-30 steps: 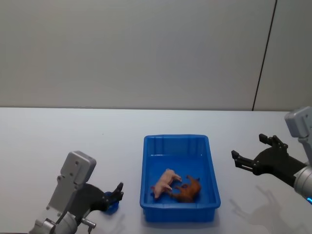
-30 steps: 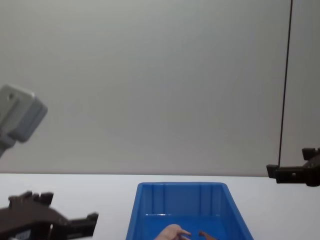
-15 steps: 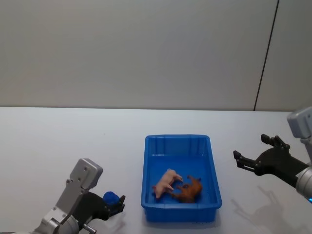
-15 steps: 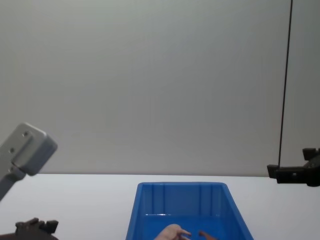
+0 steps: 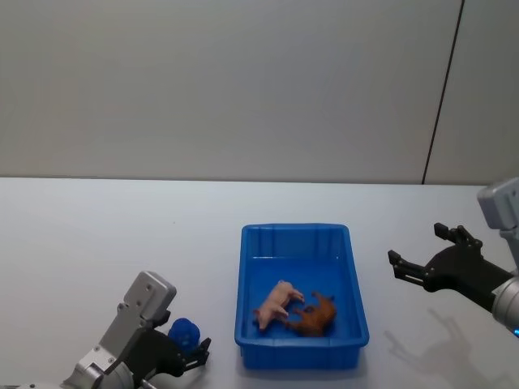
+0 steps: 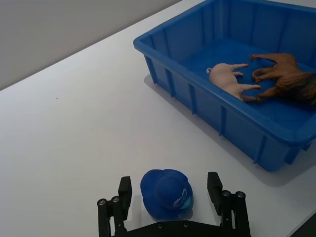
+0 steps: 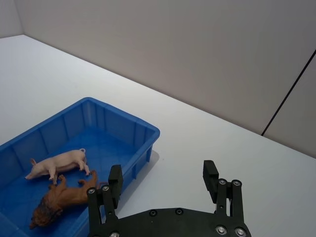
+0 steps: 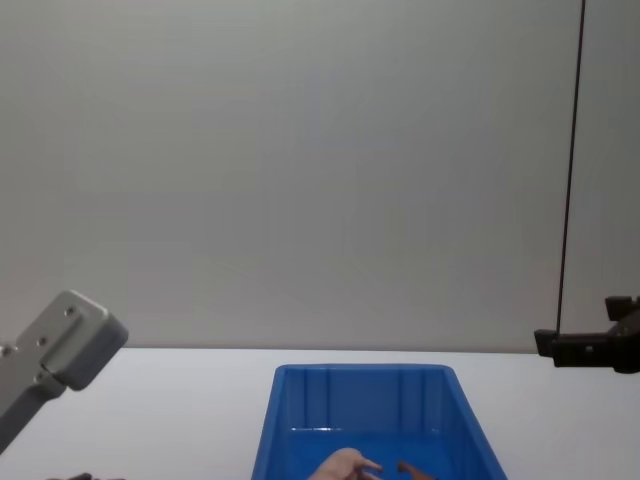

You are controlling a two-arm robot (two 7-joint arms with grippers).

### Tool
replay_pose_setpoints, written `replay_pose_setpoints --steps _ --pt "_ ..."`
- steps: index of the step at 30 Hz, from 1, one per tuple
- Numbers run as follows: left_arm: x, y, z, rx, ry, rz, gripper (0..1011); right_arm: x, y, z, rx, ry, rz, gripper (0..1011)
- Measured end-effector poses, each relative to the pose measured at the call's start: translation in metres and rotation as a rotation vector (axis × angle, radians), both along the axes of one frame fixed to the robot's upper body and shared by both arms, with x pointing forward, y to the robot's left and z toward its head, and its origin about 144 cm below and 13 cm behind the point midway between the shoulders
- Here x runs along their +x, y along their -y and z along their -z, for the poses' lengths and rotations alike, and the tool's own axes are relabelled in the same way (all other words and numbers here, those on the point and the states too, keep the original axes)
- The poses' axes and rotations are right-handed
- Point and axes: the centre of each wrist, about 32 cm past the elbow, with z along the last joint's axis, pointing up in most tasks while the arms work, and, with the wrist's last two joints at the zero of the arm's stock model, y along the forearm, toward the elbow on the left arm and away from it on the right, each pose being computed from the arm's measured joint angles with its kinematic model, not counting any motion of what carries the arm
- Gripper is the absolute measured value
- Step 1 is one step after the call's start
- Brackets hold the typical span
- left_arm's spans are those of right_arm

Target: Pick up the two dolls from the table and place them into the box.

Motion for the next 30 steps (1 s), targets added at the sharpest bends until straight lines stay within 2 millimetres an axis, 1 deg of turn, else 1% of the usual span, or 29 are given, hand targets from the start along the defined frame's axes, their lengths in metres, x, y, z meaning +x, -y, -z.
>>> replay_pose_setpoints --steps 2,6,7,8,10,11,13,14,21,23,27,30 --pt "0.001 0.0 0.001 -0.002 -0.004 0.005 928 0.0 0.0 0.0 0.0 0.0 0.0 1001" --pt "0.004 -0.002 0.004 -0.003 -0.014 0.013 863 0.0 0.0 0.0 0.0 0.0 0.0 1001" --pt "0.004 -0.002 0.005 -0.003 -0.015 0.015 813 0.0 0.0 0.0 0.0 0.0 0.0 1001" --pt "0.005 -0.003 0.005 -0.003 -0.016 0.016 794 0.0 0.0 0.0 0.0 0.0 0.0 1001" --pt "0.006 -0.003 0.007 -0.003 -0.022 0.021 717 0.0 0.0 0.0 0.0 0.0 0.0 1001" --pt "0.006 -0.003 0.007 -0.003 -0.022 0.021 717 0.0 0.0 0.0 0.0 0.0 0.0 1001" --pt "0.007 -0.004 0.007 -0.004 -0.025 0.024 644 0.0 0.0 0.0 0.0 0.0 0.0 1001" --pt "0.007 -0.004 0.008 -0.003 -0.026 0.026 588 0.0 0.0 0.0 0.0 0.0 0.0 1001" --pt "0.01 -0.004 0.007 0.0 -0.026 0.036 522 0.0 0.0 0.0 0.0 0.0 0.0 1001" --pt "0.01 -0.004 0.006 0.002 -0.024 0.037 517 0.0 0.0 0.0 0.0 0.0 0.0 1001" --pt "0.013 -0.002 0.001 0.005 -0.005 0.045 487 0.0 0.0 0.0 0.0 0.0 0.0 1001" --pt "0.016 0.0 -0.008 0.009 0.028 0.054 464 0.0 0.0 0.0 0.0 0.0 0.0 1001"
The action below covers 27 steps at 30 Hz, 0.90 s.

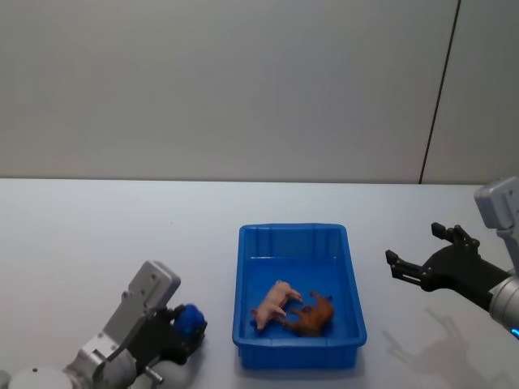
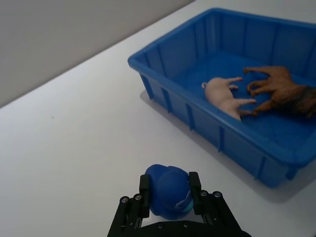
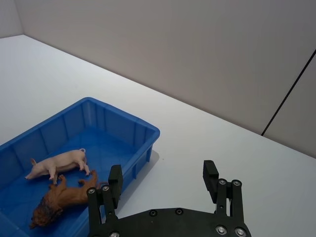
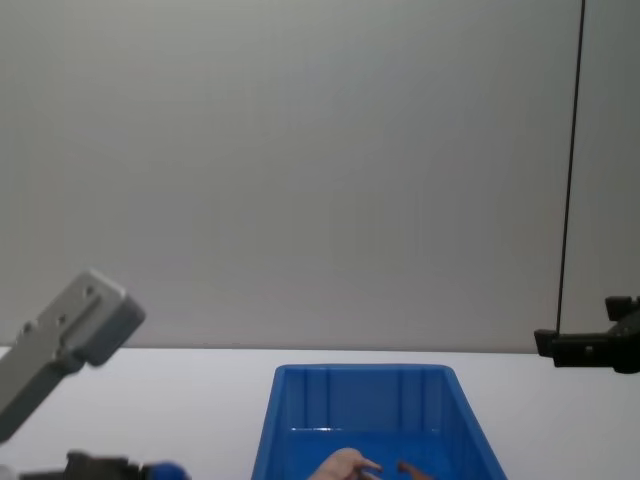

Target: Pick up the two dolls from the table and place them into the box.

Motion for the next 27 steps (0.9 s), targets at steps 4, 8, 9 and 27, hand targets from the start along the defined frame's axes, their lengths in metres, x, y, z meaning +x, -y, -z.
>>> replay_pose_setpoints --steps 4,8,9,27 --pt "0.004 0.004 -0.01 0.003 0.038 0.01 442 0.0 0.0 0.0 0.0 0.0 0.0 1001" --pt "0.009 0.008 -0.02 0.006 0.077 0.021 419 0.0 0.0 0.0 0.0 0.0 0.0 1001" --pt "0.011 0.01 -0.025 0.008 0.099 0.028 409 0.0 0.0 0.0 0.0 0.0 0.0 1001" --pt "0.04 0.058 -0.06 -0.073 0.243 0.129 435 0.0 0.0 0.0 0.0 0.0 0.0 1001"
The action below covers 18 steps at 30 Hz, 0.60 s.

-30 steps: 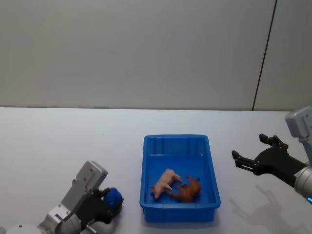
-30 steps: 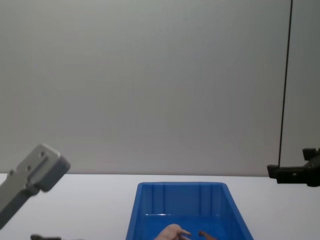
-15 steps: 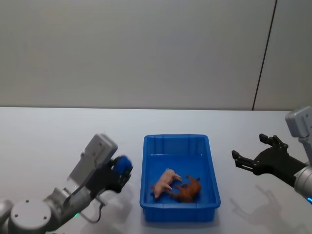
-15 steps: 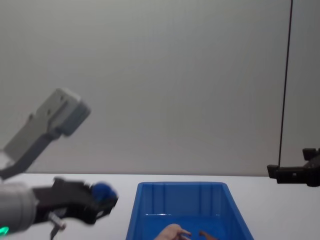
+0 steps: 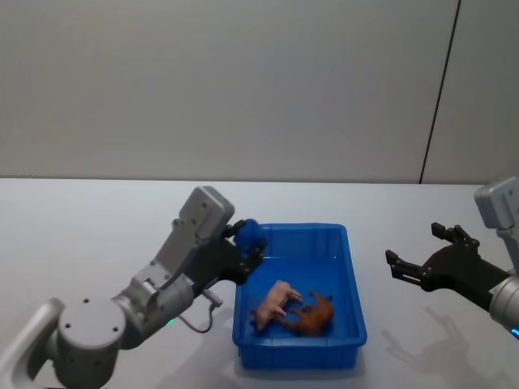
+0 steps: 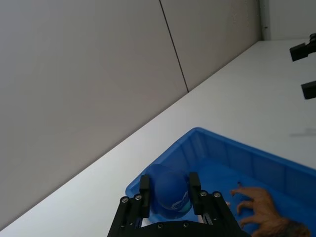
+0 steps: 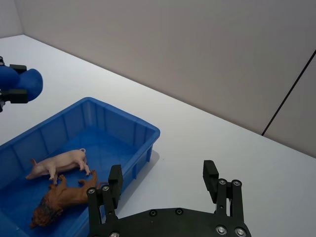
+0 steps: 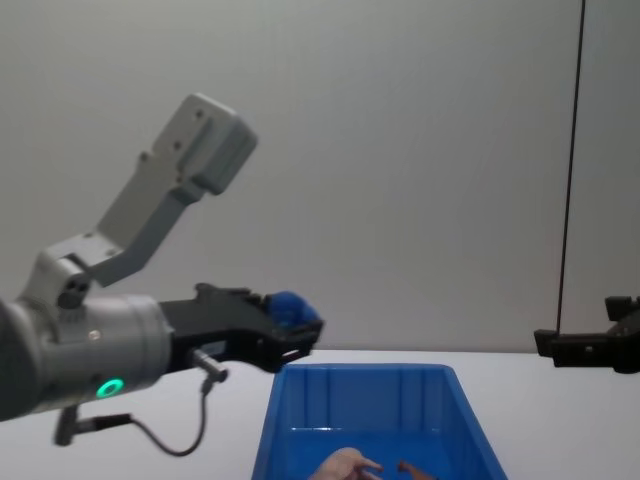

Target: Pick up the two dolls from the table and place them into the box.

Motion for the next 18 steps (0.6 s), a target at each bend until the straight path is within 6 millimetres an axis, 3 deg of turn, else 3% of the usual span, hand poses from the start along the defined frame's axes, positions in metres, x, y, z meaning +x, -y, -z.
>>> replay_pose_setpoints --steps 9,18 --pt "0.005 0.017 -0.003 -0.032 0.019 0.037 701 0.0 0.0 0.0 0.0 0.0 0.0 1001" --pt "-0.002 0.02 -0.006 -0.062 0.064 0.025 991 0.0 0.0 0.0 0.0 0.0 0.0 1001"
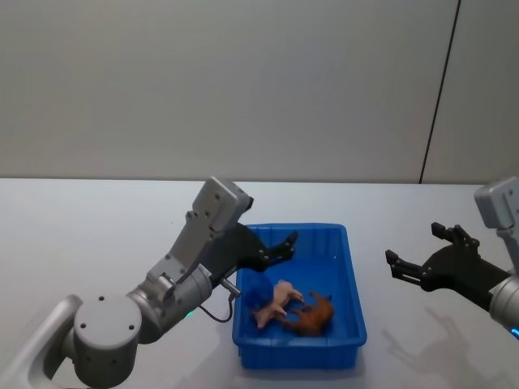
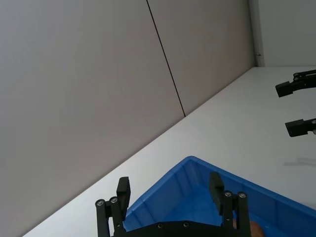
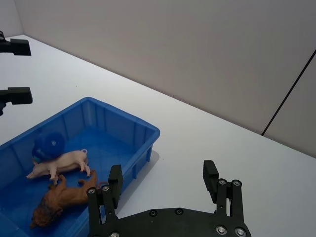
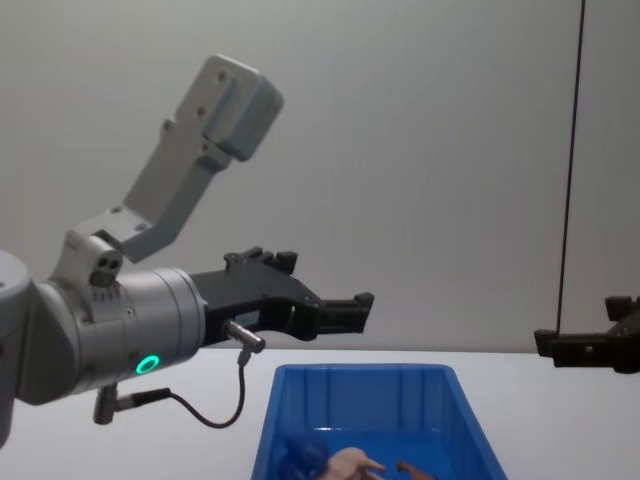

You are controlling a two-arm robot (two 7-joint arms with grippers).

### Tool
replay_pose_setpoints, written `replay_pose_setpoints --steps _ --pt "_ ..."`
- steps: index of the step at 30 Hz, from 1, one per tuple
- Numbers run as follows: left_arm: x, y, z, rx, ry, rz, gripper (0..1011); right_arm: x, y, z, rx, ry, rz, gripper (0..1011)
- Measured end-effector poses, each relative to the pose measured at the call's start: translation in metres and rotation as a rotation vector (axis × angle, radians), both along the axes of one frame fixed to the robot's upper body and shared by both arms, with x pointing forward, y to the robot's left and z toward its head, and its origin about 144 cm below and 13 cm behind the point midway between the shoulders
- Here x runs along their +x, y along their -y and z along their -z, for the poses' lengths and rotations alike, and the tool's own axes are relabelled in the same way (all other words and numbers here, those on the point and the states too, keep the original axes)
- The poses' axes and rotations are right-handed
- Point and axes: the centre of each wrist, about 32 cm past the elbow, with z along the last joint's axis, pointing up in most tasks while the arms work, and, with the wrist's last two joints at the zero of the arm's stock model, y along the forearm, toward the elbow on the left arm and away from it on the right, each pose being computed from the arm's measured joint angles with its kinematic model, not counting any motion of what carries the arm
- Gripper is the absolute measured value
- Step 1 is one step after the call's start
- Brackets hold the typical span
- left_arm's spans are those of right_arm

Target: Pick up the two dolls from the table and place them into the box.

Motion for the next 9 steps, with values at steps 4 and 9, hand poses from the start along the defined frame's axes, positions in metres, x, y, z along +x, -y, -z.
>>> replay_pose_setpoints --steps 4,9 --pt "-0.0041 -0.001 -0.0009 -0.012 0.016 -0.01 1003 0.0 0.0 0.0 0.0 0.0 0.0 1001" --pt "-0.0075 -0.0018 -0.0023 -0.022 0.03 -0.018 1003 0.0 0.0 0.0 0.0 0.0 0.0 1001"
